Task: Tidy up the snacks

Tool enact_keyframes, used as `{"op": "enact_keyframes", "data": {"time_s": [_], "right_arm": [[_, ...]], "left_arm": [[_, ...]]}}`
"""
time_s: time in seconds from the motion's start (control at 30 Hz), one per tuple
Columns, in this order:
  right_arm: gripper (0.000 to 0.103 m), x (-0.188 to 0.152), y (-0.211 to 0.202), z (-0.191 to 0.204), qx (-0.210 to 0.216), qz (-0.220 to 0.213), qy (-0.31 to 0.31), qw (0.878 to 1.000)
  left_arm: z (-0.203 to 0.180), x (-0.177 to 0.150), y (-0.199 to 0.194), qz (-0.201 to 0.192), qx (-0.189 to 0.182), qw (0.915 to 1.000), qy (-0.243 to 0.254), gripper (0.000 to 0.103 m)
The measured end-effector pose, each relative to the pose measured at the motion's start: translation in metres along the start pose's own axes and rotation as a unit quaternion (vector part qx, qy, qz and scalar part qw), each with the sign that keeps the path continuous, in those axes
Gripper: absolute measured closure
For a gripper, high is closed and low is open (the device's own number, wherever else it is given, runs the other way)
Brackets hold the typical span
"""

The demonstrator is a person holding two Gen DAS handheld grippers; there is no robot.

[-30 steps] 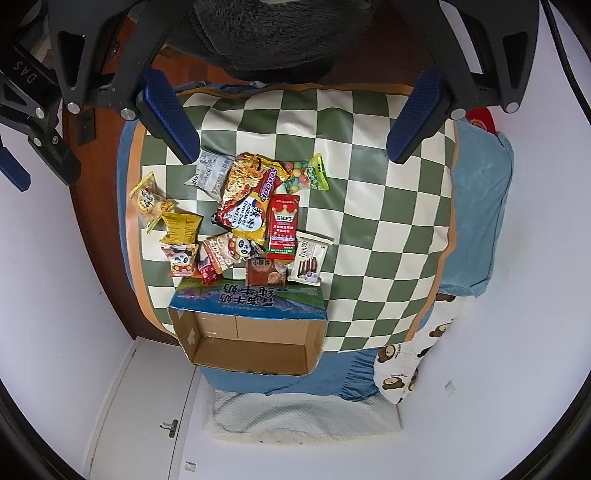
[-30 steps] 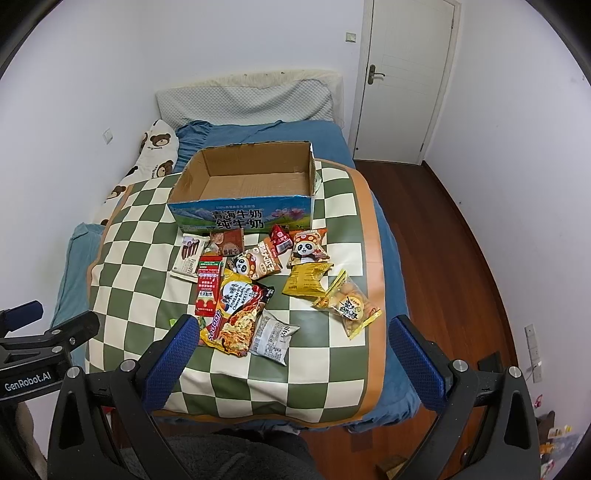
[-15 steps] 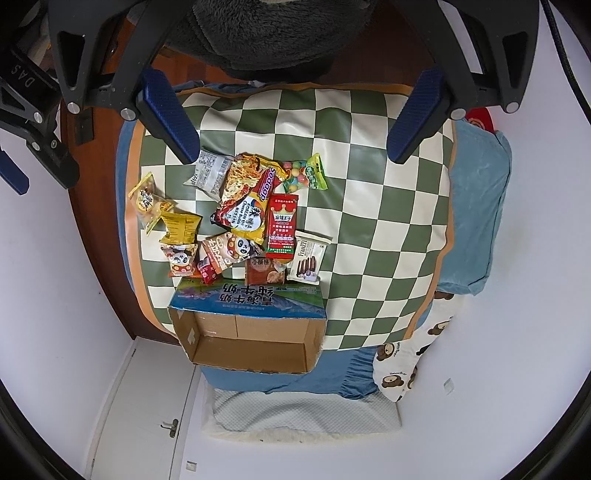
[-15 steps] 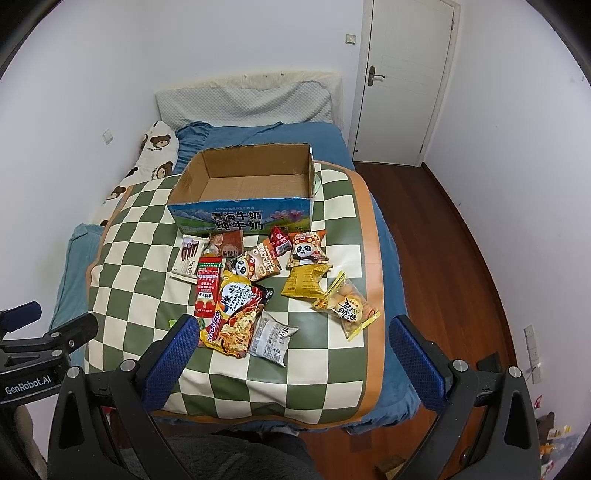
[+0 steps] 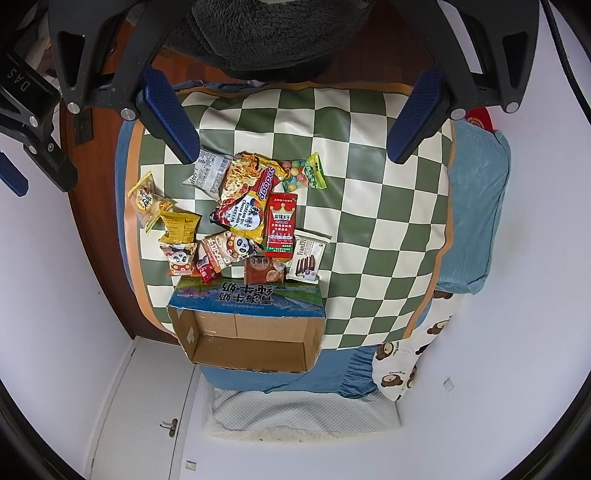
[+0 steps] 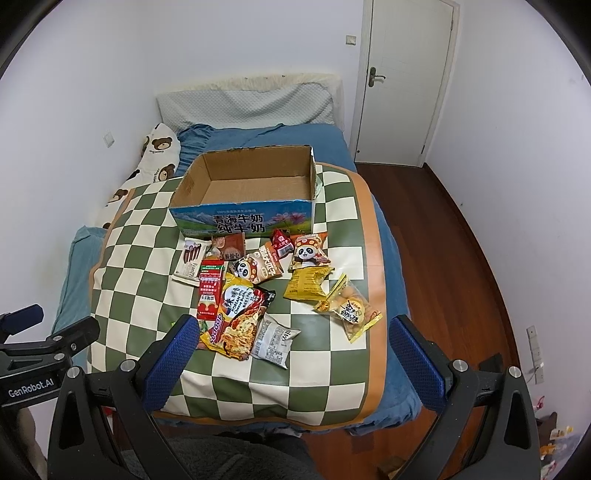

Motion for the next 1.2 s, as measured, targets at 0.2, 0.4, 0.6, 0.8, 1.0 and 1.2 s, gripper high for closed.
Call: {"op": "enact_keyframes", "data": {"time_s": [0.2,0.4,0.6,0.8,1.0,1.2], "right_arm": [[0.0,-0.002,0.025,-0.001,0.019,0.017,0.019,0.999],[0.0,-0.013,0.115,-0.004,0.05,0.073,0.068,0.994],[0.001,-0.041,0.228,0.021,0.102,0.161,0.111,0.975],[0.002,-0.061,0.305,0.072,0.113,0.217,0.114,0.963],[0.002,-0.066,0.365,0.111,0.057,0.247,0.104,0.962],[0.013,-0.073,0.402,0.137,-0.008,0.267,0.091,0.959]], "left_arm": [[0.009,0.011,0.012,-0.017,0.021,0.9996,0.0,0.0],[0.021,0.035,0.088,0.026,0.068,0.9972,0.019,0.0],[0.033,0.042,0.166,0.055,0.13,0.9889,0.045,0.0],[0.073,0.03,0.231,0.116,0.166,0.9787,0.032,0.0],[0.098,0.035,0.27,0.139,0.152,0.978,0.034,0.0],[0.1,0.068,0.3,0.141,0.118,0.9811,0.061,0.0]]}}
Point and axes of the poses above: each gripper's, at about its wrist camera, not at the fingertips, and y roughly the way its jaws point, z to its left, x to its top, the point moved 7 cm from there along y, roughly the way its jaws point, and after that the axes turned 2 degrees about z, right-handed, at the moved point
